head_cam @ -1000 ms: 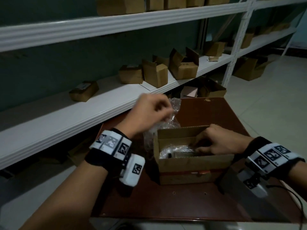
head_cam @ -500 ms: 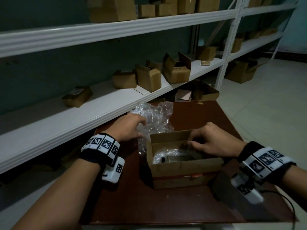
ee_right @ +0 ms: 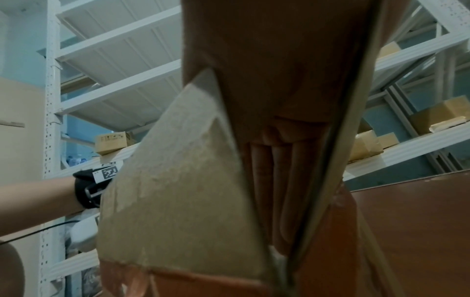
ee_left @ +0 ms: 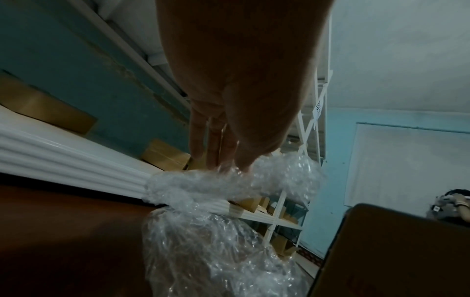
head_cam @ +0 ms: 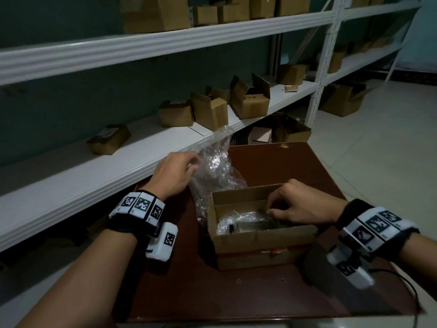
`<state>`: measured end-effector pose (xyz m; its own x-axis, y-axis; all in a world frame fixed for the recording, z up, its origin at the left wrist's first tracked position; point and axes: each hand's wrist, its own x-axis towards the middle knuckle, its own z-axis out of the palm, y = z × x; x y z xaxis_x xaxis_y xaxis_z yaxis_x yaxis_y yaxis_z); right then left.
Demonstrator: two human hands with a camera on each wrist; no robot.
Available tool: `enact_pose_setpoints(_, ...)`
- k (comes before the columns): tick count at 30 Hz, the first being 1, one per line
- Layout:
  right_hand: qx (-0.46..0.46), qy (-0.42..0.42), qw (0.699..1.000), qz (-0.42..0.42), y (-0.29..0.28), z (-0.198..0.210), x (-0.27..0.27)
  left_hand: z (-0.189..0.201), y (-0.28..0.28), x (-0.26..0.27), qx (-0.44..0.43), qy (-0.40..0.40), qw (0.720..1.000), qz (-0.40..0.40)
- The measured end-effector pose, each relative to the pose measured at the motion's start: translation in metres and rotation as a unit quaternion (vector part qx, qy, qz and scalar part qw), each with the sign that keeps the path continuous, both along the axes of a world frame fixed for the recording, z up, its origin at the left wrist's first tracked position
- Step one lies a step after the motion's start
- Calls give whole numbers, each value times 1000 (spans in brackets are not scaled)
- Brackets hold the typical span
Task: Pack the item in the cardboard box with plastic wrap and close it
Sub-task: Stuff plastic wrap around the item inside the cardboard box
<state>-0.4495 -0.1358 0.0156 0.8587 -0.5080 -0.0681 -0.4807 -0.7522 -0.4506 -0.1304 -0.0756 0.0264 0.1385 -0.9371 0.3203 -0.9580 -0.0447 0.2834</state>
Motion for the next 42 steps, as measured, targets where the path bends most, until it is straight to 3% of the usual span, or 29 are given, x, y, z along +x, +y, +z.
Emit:
enact_pose_setpoints(10,5,7,1000,3,-5,-2,-2,22,6,-3,-212,55,974,58)
enact_pose_setpoints(17,19,4,1000,-9,-6,-2,-3,53,19,-20,-360,171,917,-9)
enact_pose_setpoints(23,2,17,1000,-11,-6,-1,-1,87,33,-51,-451,281,842,-91)
enact_pose_setpoints(28,3,-3,1000,-10,-6,-1,-1,80,42,-77,-361,293,866,-181)
enact_pose_setpoints(33,8,-4,1000,-7,-6,-2,-3,57,43,-99,-259,193,913,-251)
enact_pose_setpoints(40,6,11,1000,-25,-2,3,-2,55,44,-100,-287,75,920,-256)
enact_pose_setpoints(42,11,13,1000,-23,-2,6,-2,55,45,-102,-276,-1,924,-266)
